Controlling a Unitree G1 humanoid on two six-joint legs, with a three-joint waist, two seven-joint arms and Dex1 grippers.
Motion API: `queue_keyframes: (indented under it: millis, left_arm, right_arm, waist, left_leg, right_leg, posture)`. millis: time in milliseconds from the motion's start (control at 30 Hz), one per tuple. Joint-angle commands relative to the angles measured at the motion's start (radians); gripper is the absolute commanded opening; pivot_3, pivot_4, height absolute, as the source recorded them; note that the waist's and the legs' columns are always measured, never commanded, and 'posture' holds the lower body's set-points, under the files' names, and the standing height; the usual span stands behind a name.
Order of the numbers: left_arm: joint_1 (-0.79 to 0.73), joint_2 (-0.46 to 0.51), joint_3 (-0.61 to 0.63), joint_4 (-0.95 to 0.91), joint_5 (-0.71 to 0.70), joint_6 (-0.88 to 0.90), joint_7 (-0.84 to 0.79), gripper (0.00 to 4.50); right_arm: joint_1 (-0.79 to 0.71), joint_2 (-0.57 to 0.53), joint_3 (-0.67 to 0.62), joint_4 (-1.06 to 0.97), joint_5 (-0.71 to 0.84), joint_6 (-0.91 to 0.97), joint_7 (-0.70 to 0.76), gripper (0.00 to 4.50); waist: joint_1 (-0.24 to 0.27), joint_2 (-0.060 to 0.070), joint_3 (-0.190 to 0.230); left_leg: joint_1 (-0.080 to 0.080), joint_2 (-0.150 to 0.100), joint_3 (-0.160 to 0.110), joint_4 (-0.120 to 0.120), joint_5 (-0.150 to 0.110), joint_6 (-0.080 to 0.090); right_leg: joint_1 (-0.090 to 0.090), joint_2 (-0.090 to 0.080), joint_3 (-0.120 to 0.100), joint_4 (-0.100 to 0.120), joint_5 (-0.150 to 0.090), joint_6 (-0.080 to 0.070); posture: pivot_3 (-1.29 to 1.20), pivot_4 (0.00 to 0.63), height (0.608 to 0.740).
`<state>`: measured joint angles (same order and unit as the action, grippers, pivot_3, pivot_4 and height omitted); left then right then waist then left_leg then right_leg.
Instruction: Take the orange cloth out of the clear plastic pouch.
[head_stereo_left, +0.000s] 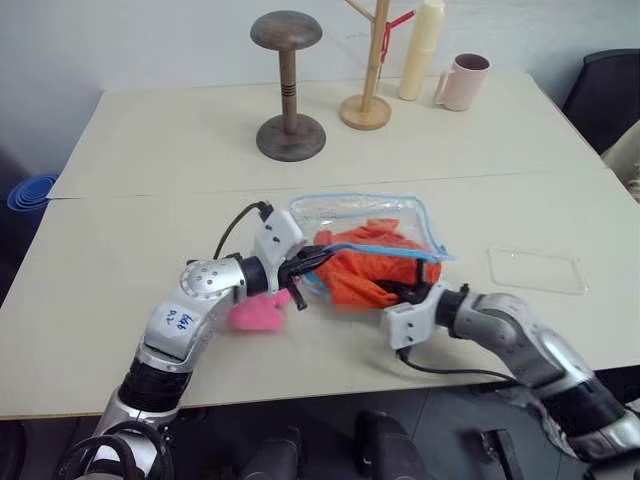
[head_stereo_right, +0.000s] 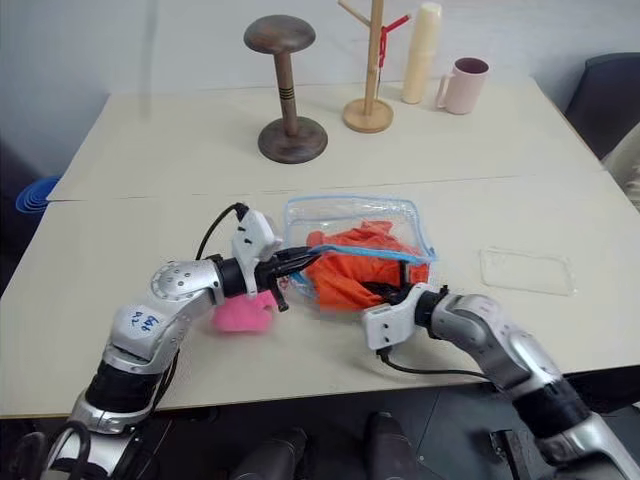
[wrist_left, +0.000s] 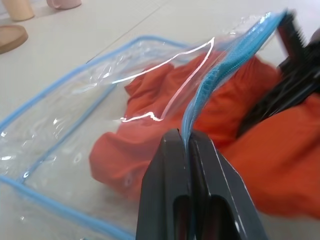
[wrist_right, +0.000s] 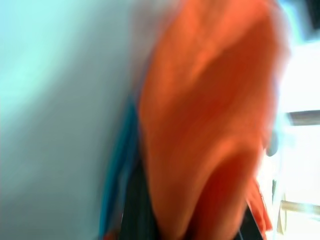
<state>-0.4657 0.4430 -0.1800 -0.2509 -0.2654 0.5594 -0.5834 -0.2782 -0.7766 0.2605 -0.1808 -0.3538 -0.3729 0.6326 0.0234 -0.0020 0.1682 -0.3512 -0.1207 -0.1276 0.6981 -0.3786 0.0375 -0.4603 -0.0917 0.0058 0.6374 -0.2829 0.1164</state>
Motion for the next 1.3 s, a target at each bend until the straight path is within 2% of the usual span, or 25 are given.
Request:
queue_keyframes:
  millis: [33,133,233,333,433,533,633,833,1000,1133,1267,1300]
  left_arm:
    - [-0.026,0.008,0.018,0.038,0.048,-0.053,0.015,0.00]
    - [-0.042,0.025,0.029,0.087,0.082,-0.085,0.012,0.00]
    - [-0.045,0.060,0.043,0.113,0.102,-0.111,-0.006,0.00]
    - [-0.041,0.107,0.065,0.115,0.108,-0.121,-0.030,0.00]
    - [-0.002,0.172,0.070,0.065,0.083,-0.129,-0.114,0.00]
    - [0.081,0.240,0.062,-0.044,0.032,-0.161,-0.235,0.00]
    - [0.151,0.315,0.032,-0.117,0.060,-0.192,-0.304,0.00]
    - [0.144,0.289,0.023,-0.145,0.050,-0.157,-0.295,0.00]
    - [0.113,0.271,0.026,-0.124,0.051,-0.152,-0.303,1.27]
    - [0.113,0.273,0.073,-0.140,-0.015,-0.110,-0.320,2.53]
    - [0.120,0.288,0.230,-0.157,-0.208,-0.007,-0.364,3.85]
    - [0.112,0.292,0.293,-0.150,-0.276,0.044,-0.360,4.15]
  right_arm:
    - [0.078,-0.124,-0.073,-0.131,0.155,-0.102,0.108,0.06]
    - [0.229,-0.292,-0.129,-0.136,0.193,-0.188,0.195,0.06]
    - [0.374,-0.398,-0.225,-0.105,0.219,-0.234,0.224,0.06]
    - [0.486,-0.433,-0.343,-0.063,0.229,-0.266,0.219,0.06]
    - [0.529,-0.435,-0.445,0.027,0.200,-0.284,0.195,0.06]
    - [0.428,-0.363,-0.481,0.118,0.193,-0.162,0.104,0.06]
    - [0.305,-0.320,-0.451,0.203,0.110,-0.105,0.027,0.06]
    - [0.134,-0.207,-0.326,0.258,0.043,-0.035,-0.009,0.06]
    - [0.075,-0.177,-0.292,0.309,0.066,0.037,0.019,1.62]
    - [0.091,-0.188,-0.332,0.289,0.183,0.099,0.087,2.99]
    - [0.187,-0.208,-0.496,0.134,0.499,0.368,0.264,4.41]
    - [0.218,-0.219,-0.553,0.097,0.575,0.441,0.306,4.50]
  waist:
    - [0.001,0.000,0.000]
    - [0.007,0.000,0.000]
    - [0.011,0.000,0.000]
    - [0.004,0.000,0.000]
    - [-0.001,0.000,0.000]
    - [-0.003,0.000,0.000]
    - [-0.001,0.001,0.001]
    - [0.007,0.002,0.001]
    - [0.002,0.002,0.001]
    - [0.001,0.002,0.001]
    - [0.004,0.002,0.001]
    - [0.004,0.002,0.001]
  left_leg:
    - [0.000,0.000,0.000,0.000,0.000,0.000]
    - [0.000,0.000,-0.001,-0.001,0.000,0.000]
    - [0.000,-0.001,0.000,0.000,0.000,0.001]
    - [0.000,0.000,0.001,0.000,0.000,0.001]
    - [0.001,0.001,0.002,-0.001,0.000,0.001]
    - [0.001,0.001,0.003,-0.002,0.000,0.001]
    - [0.001,0.002,0.003,-0.001,0.000,0.001]
    - [0.000,0.001,0.001,-0.001,0.000,0.000]
    - [-0.001,0.001,0.002,-0.001,0.000,0.000]
    - [0.000,0.002,0.002,-0.001,0.000,0.000]
    - [-0.001,0.002,0.001,-0.001,0.000,0.000]
    - [-0.001,0.002,0.001,-0.001,0.000,0.000]
  right_leg:
    - [0.000,0.000,0.000,0.000,0.000,0.000]
    - [0.000,0.000,0.000,-0.001,0.000,0.000]
    - [0.001,-0.001,0.000,-0.001,0.000,0.000]
    - [0.001,0.000,0.001,-0.001,0.000,0.000]
    - [0.001,0.000,0.001,-0.001,0.000,0.000]
    - [0.000,0.001,0.002,-0.001,0.000,0.000]
    - [0.000,0.000,0.003,-0.001,0.000,0.000]
    - [0.001,-0.001,0.002,-0.002,0.000,0.000]
    - [0.000,-0.001,0.002,-0.001,0.000,0.000]
    - [0.000,-0.001,0.002,-0.001,0.000,0.000]
    - [0.000,-0.001,0.002,-0.001,0.000,0.000]
    - [0.000,-0.001,0.002,-0.001,0.000,0.000]
  posture:
    - [0.00,0.150,0.740]
    - [0.00,0.150,0.740]
    - [0.00,0.150,0.740]
    - [0.00,0.150,0.740]
    - [0.00,0.150,0.740]
    - [0.00,0.150,0.740]
    - [0.00,0.150,0.740]
    - [0.00,0.150,0.740]
    - [0.00,0.150,0.740]
    - [0.00,0.150,0.740]
    - [0.00,0.150,0.740]
    - [0.00,0.150,0.740]
